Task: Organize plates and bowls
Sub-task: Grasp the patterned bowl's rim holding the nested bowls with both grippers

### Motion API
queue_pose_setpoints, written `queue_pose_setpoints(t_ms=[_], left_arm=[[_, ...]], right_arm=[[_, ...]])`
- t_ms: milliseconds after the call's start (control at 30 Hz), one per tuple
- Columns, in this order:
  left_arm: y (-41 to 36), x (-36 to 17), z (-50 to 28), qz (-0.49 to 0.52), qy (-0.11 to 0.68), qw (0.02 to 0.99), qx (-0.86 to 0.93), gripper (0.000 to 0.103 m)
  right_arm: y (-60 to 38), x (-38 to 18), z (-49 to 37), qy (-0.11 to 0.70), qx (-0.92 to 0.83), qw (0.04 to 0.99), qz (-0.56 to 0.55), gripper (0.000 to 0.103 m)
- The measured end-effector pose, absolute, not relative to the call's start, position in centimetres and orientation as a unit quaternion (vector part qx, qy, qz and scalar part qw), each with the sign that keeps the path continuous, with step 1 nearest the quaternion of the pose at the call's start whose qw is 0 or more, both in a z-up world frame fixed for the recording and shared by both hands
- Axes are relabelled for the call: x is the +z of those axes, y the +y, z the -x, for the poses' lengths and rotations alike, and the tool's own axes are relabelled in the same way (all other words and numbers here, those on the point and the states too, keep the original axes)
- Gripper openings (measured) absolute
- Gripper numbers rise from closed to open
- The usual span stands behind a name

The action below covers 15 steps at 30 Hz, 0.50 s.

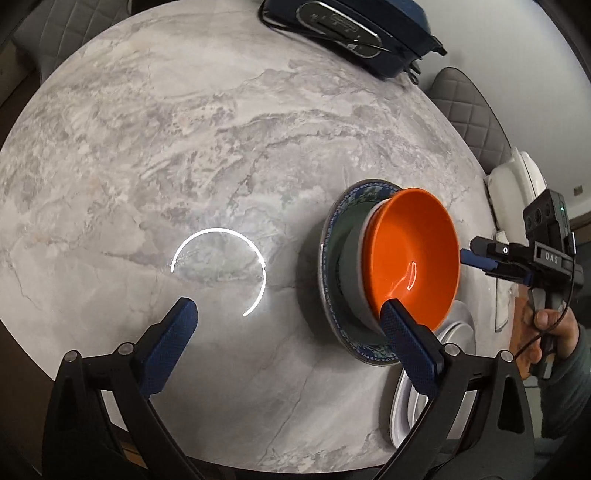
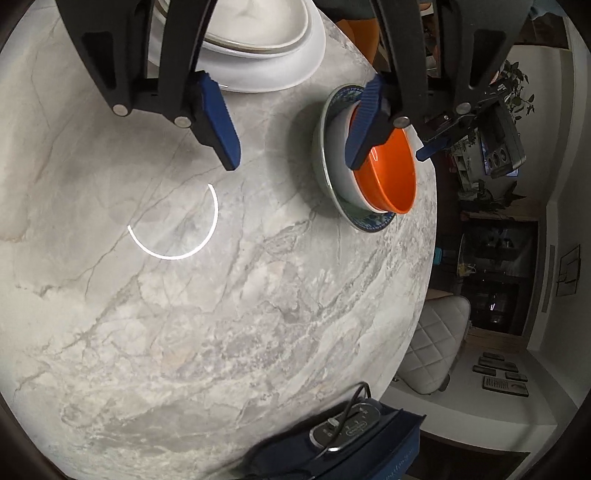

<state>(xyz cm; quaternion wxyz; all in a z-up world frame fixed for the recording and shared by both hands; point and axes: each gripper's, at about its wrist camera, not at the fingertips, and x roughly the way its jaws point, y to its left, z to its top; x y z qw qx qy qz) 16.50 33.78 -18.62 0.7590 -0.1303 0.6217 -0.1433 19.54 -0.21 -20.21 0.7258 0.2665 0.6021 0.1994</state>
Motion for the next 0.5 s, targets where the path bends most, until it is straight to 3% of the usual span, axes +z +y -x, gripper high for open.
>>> queue_pose_setpoints(t_ms=[233,500], left_arm=[[33.4,-19.4,-16.8,0.108,0.627,0.758,-0.145,0.099],[32.2,-20.7,-18.4,0.080,0.638,0.754,-0.133,0.082]], right_arm=[[1.5,-22.2,-19.4,0.622,0.217,0.702,-0.270,0.058],[3.3,-23.5,-20.0,0.641,0.226,0.691,-0.247,0.049]])
